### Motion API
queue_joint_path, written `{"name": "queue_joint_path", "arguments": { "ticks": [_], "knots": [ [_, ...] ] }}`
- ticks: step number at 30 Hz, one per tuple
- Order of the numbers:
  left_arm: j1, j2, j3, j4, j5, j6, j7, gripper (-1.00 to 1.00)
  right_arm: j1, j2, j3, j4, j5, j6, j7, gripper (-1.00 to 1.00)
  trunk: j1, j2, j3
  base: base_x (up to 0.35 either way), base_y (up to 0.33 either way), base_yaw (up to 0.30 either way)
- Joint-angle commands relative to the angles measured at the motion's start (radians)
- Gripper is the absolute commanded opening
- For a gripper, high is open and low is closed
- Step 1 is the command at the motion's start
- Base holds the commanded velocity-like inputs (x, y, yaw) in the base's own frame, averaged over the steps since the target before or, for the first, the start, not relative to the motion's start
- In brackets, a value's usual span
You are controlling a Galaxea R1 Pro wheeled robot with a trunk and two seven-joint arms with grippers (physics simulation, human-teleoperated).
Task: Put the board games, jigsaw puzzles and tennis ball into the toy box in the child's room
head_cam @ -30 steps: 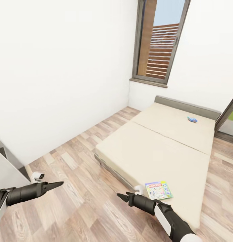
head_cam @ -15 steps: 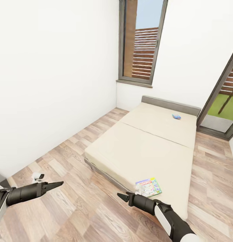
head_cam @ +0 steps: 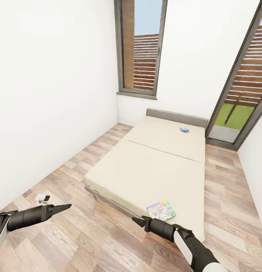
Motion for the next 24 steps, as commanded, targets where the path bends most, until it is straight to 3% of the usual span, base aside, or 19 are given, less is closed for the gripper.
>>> {"name": "queue_joint_path", "arguments": {
  "ticks": [1,24],
  "knots": [
    [0.0,0.0,0.0,0.0,0.0,0.011,-0.004,1.0,-0.001,0.0,0.001,0.0,-0.01,0.01,0.001,1.0,0.001,-0.002,-0.001,0.155,0.229,-0.251],
    [0.0,0.0,0.0,0.0,0.001,0.011,-0.004,1.0,-0.001,0.0,0.001,0.0,-0.012,0.01,0.001,1.0,0.001,-0.002,0.018,0.172,0.234,-0.251]
  ]
}}
